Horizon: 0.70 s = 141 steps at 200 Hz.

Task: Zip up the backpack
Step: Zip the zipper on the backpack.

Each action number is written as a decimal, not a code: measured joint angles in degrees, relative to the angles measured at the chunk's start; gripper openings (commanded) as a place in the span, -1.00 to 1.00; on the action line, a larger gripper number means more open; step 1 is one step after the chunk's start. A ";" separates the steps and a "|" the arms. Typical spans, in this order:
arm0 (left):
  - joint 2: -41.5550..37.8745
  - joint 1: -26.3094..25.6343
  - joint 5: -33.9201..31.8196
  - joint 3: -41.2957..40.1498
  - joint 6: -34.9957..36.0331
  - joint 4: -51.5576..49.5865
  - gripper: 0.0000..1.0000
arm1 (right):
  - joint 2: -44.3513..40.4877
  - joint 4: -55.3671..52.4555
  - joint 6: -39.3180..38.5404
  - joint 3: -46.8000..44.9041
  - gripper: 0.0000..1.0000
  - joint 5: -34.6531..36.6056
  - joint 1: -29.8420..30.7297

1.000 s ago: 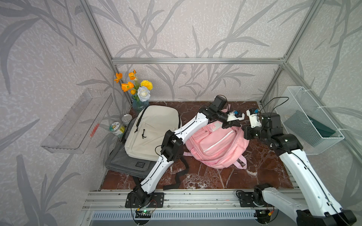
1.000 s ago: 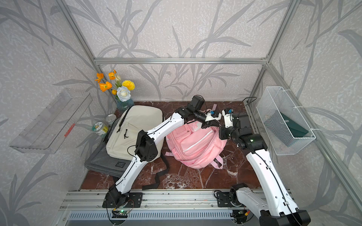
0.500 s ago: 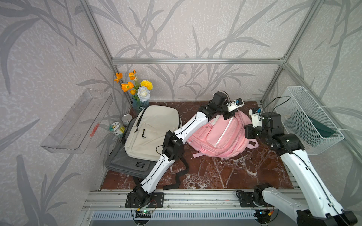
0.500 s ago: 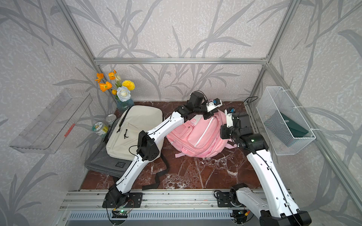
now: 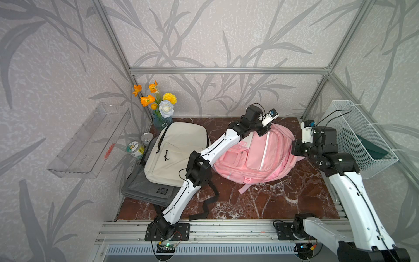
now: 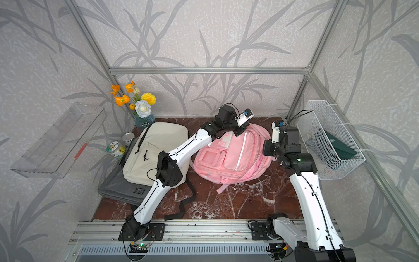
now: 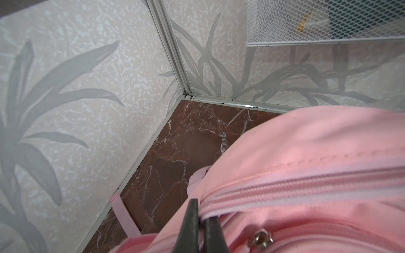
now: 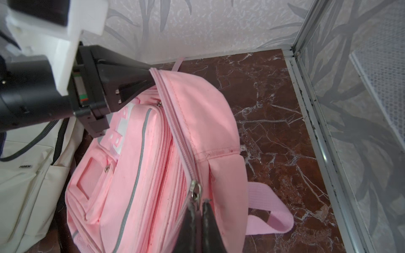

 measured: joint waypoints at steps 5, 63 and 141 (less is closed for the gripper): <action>-1.88 0.22 0.28 -2.69 -0.70 0.74 -0.92 | 0.46 0.00 0.31 1.01 -1.00 -0.28 -0.46; -23.87 3.50 5.90 -31.95 -5.11 10.51 -0.32 | 4.24 0.31 -0.33 8.90 -1.00 -5.57 -2.29; -33.40 4.94 13.57 -36.22 2.19 9.70 0.14 | 6.08 0.13 -13.20 17.09 -1.00 -18.23 6.82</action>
